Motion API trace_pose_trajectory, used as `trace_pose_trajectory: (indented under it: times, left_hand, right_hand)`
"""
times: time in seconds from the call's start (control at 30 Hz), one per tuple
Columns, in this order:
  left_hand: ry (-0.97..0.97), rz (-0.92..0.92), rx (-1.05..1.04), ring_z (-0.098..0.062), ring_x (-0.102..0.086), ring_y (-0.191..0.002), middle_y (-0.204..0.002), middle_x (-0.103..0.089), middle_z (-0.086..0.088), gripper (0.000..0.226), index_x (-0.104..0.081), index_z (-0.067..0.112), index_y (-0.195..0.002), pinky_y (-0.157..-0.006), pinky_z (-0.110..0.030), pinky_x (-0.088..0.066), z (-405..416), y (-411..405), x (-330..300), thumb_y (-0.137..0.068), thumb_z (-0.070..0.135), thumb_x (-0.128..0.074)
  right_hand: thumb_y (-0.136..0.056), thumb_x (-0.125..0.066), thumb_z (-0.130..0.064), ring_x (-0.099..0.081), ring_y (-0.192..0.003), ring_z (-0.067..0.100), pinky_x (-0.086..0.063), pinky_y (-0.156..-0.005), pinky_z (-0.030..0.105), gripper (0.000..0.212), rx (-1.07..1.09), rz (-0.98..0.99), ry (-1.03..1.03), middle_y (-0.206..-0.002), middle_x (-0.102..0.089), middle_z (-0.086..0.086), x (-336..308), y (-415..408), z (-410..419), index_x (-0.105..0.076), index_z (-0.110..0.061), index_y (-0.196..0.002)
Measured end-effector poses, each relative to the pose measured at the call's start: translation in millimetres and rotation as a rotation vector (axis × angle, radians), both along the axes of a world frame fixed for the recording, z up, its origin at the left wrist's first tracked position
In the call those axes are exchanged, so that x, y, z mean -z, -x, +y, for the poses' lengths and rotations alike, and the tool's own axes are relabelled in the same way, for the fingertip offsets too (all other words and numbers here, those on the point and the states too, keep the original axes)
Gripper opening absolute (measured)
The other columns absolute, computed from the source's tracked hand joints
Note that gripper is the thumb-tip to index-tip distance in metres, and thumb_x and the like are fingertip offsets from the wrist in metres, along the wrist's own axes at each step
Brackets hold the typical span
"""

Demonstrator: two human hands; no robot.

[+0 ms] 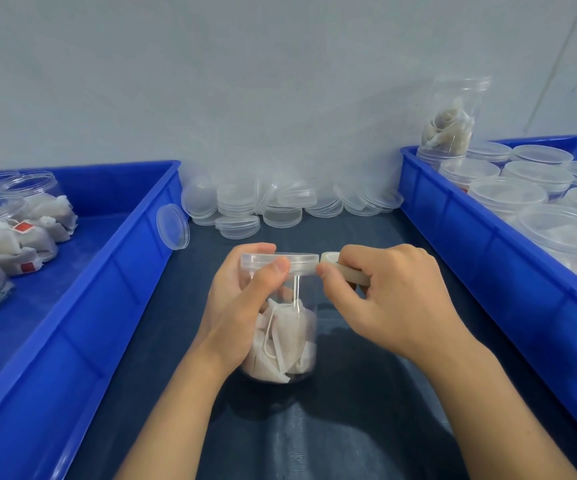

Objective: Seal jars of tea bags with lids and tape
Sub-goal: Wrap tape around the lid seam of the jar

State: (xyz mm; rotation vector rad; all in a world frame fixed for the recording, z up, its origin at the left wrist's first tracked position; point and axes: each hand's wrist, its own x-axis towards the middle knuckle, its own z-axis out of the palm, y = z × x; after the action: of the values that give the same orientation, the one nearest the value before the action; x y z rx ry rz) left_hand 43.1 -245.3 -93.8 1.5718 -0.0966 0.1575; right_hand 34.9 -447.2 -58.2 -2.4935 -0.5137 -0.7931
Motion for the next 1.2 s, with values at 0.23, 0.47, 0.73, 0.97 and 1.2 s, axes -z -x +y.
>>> trace_pose_trajectory:
  times: [0.23,0.47,0.73,0.97,1.2]
  left_hand:
    - [0.03,0.036,0.043,-0.042,-0.074,-0.103,-0.108,-0.079,-0.014,0.062,-0.064,0.029,-0.125,-0.097,-0.068,-0.053,2.5,-1.5,4.3,-0.075,0.062,-0.076]
    - [0.043,0.024,0.046,-0.042,-0.071,-0.115,-0.12,-0.077,-0.013,0.064,-0.067,0.023,-0.128,-0.107,-0.072,-0.047,1.9,-1.2,-2.7,-0.074,0.056,-0.074]
    - [-0.106,-0.144,-0.052,0.017,-0.059,-0.12,-0.126,-0.064,0.041,0.095,-0.04,0.039,-0.159,-0.094,-0.015,-0.053,-2.2,3.8,-10.0,-0.072,0.065,-0.066]
    - [-0.284,-0.198,-0.162,0.028,-0.051,-0.117,-0.131,-0.054,0.039,0.1,-0.04,0.045,-0.154,-0.087,0.003,-0.04,-9.1,-0.5,-5.3,-0.066,0.08,-0.072]
    - [-0.293,-0.204,-0.149,0.013,-0.063,-0.116,-0.123,-0.065,0.037,0.105,-0.046,0.044,-0.147,-0.089,-0.008,-0.051,-7.9,-1.1,-3.4,-0.058,0.09,-0.076]
  right_hand:
    - [-0.091,-0.047,-0.058,-0.043,-0.05,0.027,-0.032,-0.052,0.033,0.052,0.017,0.101,0.013,-0.045,-0.035,-0.002,0.1,-0.7,1.3,-0.042,-0.017,-0.059]
    - [-0.087,-0.038,-0.065,-0.045,-0.05,0.025,-0.026,-0.052,0.032,0.056,0.032,0.112,0.013,-0.046,-0.04,-0.001,-1.2,2.0,1.7,-0.042,-0.017,-0.06]
    - [-0.09,-0.034,-0.065,-0.045,-0.05,0.026,-0.029,-0.051,0.033,0.056,0.084,0.084,0.084,-0.046,-0.038,-0.002,0.4,4.8,9.2,-0.039,-0.017,-0.061]
    - [-0.092,-0.031,-0.054,-0.041,-0.052,0.027,-0.028,-0.053,0.037,0.042,0.015,0.127,0.073,-0.05,-0.037,-0.003,0.0,5.2,10.3,-0.031,-0.02,-0.067]
    - [-0.101,-0.046,-0.042,-0.04,-0.055,0.032,-0.028,-0.055,0.037,0.047,0.011,0.16,0.077,-0.049,-0.034,0.0,-0.5,1.4,4.6,-0.034,-0.015,-0.064]
